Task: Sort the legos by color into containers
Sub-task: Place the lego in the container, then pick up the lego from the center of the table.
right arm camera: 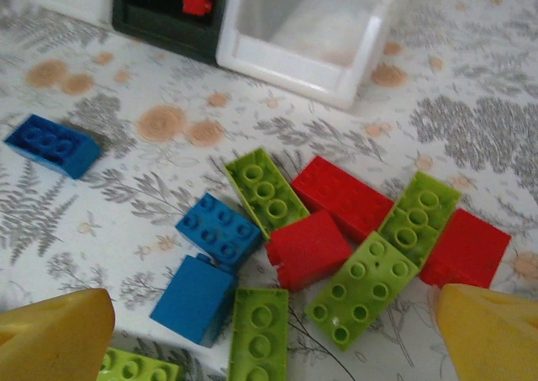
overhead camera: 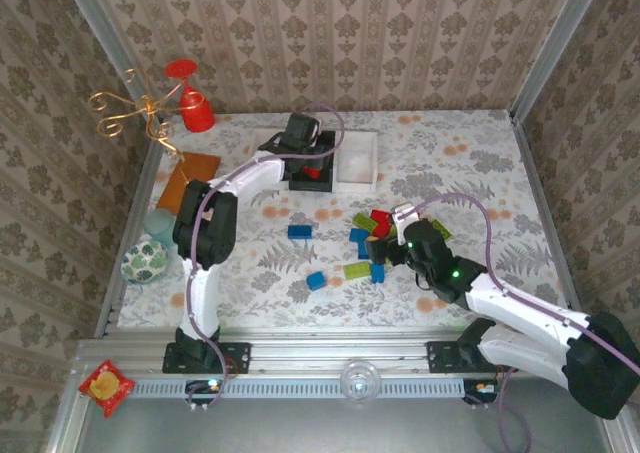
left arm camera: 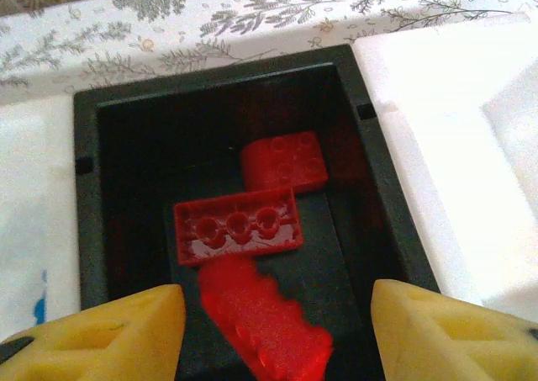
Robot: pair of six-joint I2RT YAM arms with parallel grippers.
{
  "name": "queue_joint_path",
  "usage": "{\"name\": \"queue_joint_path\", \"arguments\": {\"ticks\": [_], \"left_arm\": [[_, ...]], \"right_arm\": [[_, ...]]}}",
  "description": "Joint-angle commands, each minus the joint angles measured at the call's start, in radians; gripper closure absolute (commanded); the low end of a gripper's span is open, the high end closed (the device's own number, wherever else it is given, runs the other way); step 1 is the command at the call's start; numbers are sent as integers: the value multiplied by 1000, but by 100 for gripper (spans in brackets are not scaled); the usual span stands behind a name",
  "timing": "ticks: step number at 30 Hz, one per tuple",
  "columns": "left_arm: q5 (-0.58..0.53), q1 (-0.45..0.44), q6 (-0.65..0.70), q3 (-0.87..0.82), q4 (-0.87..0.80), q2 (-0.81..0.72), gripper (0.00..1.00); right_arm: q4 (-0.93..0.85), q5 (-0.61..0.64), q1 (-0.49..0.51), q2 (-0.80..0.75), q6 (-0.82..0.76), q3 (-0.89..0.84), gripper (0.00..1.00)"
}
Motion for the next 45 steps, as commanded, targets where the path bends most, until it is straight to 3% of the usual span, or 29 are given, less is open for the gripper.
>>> {"name": "queue_joint_path", "arguments": {"ticks": [1, 7, 11, 14, 20, 25, 40, 45], "left_arm": [[-3, 1, 26, -17, -27, -120, 35], [123, -20, -61, -452, 0, -459, 31], [153, -49, -133, -697, 31, -601, 11], [105, -91, -108, -694, -42, -585, 0], [93, -105, -156, -663, -69, -496, 0], [9, -141, -172, -626, -117, -423, 1], [2, -150, -210, -650, -86, -323, 20], [7, -150, -213, -641, -81, -304, 22]], "right_arm": [[-86, 25, -18, 34, 55, 68, 1], [-108, -5, -21, -12, 55, 64, 1], [-40, 4, -29, -45, 57, 3, 1], [-23, 5, -32, -46, 52, -6, 0], [-15, -2, -32, -62, 56, -31, 0], [-10, -10, -33, -64, 56, -36, 0], [-15, -23, -33, -89, 49, -45, 0], [-13, -25, -33, -87, 48, -47, 0]]}}
